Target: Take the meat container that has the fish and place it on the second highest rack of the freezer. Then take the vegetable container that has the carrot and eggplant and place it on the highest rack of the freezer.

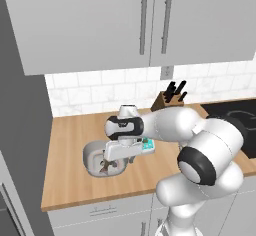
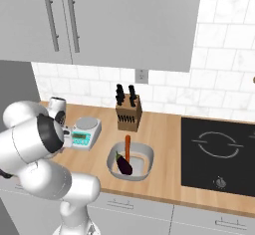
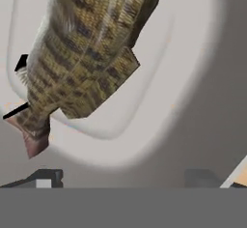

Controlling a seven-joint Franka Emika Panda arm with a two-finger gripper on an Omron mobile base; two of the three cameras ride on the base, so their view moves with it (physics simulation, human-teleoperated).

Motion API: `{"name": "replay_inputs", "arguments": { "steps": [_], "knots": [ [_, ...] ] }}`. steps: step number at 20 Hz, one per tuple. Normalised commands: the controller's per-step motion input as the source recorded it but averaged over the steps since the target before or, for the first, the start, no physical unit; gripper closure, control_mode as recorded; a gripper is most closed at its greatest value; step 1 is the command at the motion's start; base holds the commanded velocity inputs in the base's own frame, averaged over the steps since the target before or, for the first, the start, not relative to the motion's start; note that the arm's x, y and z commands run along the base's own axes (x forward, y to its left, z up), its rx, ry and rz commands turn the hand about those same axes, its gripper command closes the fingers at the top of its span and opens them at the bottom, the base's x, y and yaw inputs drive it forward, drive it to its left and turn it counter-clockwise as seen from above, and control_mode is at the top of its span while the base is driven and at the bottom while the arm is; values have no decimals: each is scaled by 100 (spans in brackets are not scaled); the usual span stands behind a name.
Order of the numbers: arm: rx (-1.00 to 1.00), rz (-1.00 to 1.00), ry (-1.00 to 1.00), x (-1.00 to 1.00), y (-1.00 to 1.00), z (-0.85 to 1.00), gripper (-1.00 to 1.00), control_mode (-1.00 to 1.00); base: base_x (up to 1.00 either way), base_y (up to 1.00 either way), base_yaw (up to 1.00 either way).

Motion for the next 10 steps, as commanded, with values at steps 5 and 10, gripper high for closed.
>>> {"name": "replay_inputs", "arguments": {
  "steps": [5,10],
  "knots": [
    [-3,-19,9,10,0,0,-100,-100,0,0,0],
    [-9,-8,2,3,4,6,-100,-100,0,0,0]
  ]
}}
